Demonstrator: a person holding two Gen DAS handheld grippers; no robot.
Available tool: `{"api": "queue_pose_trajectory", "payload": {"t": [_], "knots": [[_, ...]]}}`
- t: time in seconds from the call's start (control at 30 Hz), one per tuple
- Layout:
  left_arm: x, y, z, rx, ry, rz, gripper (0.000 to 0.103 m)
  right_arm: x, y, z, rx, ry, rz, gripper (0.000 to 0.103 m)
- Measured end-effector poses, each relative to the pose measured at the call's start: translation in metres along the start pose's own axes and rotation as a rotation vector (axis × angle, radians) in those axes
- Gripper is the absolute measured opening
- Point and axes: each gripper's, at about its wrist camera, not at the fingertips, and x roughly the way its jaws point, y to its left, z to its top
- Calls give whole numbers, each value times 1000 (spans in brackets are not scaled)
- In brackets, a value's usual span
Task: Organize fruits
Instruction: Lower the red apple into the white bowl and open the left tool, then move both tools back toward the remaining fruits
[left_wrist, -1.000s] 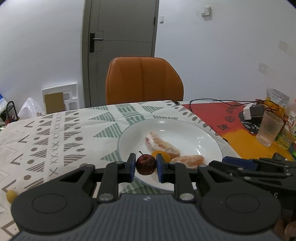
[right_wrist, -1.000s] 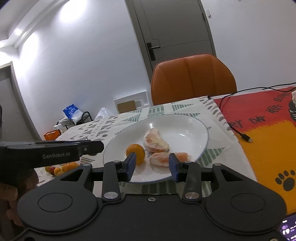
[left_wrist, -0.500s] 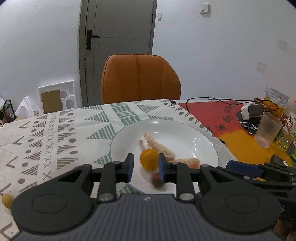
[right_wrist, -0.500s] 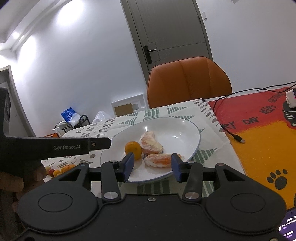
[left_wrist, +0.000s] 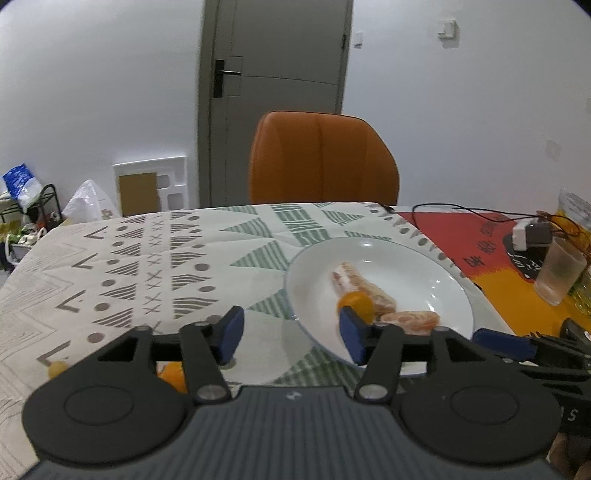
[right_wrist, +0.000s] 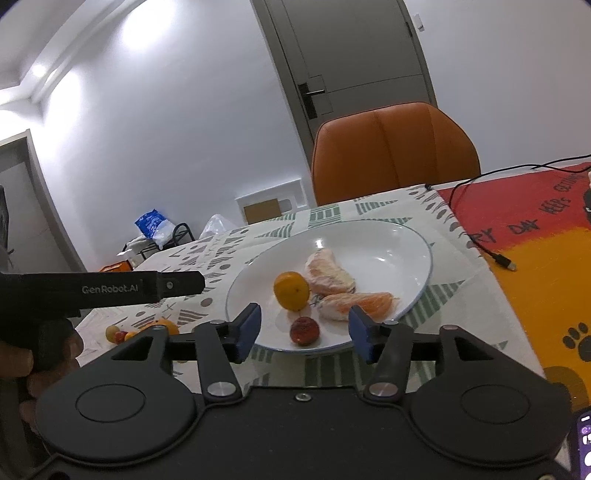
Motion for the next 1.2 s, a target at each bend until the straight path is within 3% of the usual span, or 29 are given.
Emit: {"api": "queue_pose_trajectory", "payload": {"t": [0.23, 0.33, 0.5, 0.7, 1.2], "knots": [[-10, 20, -4, -24, -12, 50, 76, 5, 15, -2, -24, 11, 31, 71], [-15, 27, -7, -24, -15, 69, 80, 8, 22, -2, -27, 20, 43, 73], [-22, 40, -12, -39, -19, 74, 86, 13, 33, -3, -34, 26, 66, 90], [-31, 56, -18, -72, -32, 96, 93, 19, 47, -5, -44, 38, 103, 101], [-41, 94, -30, -137, -24, 122, 93, 34, 75, -9, -74, 78, 141, 103]]}}
